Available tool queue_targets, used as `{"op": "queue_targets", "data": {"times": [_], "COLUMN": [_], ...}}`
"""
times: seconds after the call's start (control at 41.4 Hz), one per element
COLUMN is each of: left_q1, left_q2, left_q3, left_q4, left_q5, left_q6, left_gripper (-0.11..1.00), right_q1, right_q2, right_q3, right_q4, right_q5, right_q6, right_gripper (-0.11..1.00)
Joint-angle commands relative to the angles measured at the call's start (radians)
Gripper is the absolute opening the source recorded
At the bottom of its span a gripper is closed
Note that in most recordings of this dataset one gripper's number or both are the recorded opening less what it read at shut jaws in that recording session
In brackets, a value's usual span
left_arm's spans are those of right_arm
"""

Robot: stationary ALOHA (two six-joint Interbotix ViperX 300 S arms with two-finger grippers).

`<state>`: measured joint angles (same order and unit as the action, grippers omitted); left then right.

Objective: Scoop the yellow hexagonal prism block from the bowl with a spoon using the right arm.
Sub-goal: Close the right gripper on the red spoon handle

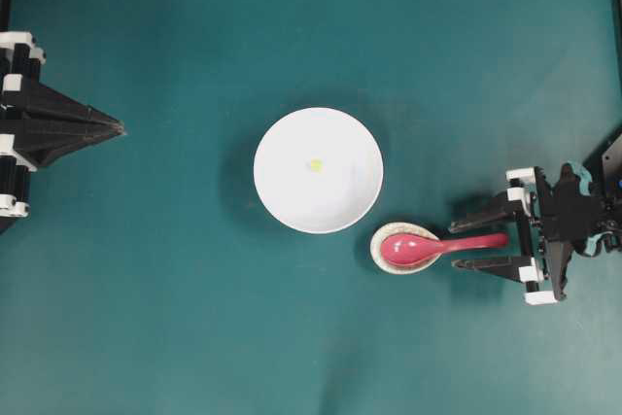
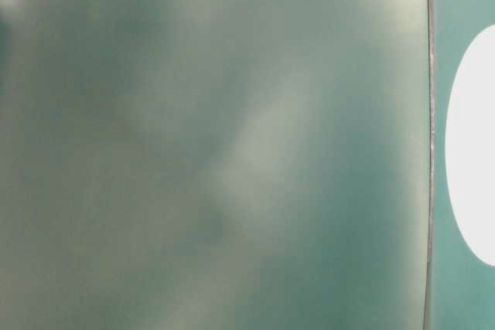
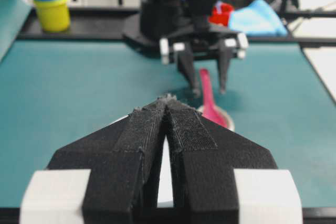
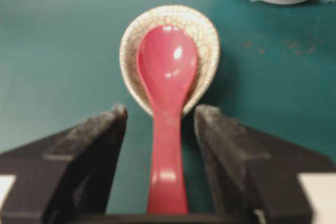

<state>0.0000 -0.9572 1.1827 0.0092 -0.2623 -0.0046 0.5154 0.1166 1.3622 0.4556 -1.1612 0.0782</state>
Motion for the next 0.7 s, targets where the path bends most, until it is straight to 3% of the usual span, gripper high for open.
{"op": "queue_targets", "data": {"times": [0.0,0.677], "left_q1": [-0.002,-0.002], "left_q2": [0.009,0.009], "left_q3": [-0.025,-0.025], "left_q4": [0.003,0.003], "left_q5": [-0.009,-0.008], "left_q6": [0.003,0.006], "left_gripper": [0.00,0.00], "right_q1": [0.005,0.005], "right_q2": [-0.005,-0.005], "right_q3": [-0.009,-0.009], "right_q4": [-0.003,0.000], "right_q5": [0.006,0.014], "right_q6": [-0.003,-0.003], "right_gripper": [0.59,0.48]}}
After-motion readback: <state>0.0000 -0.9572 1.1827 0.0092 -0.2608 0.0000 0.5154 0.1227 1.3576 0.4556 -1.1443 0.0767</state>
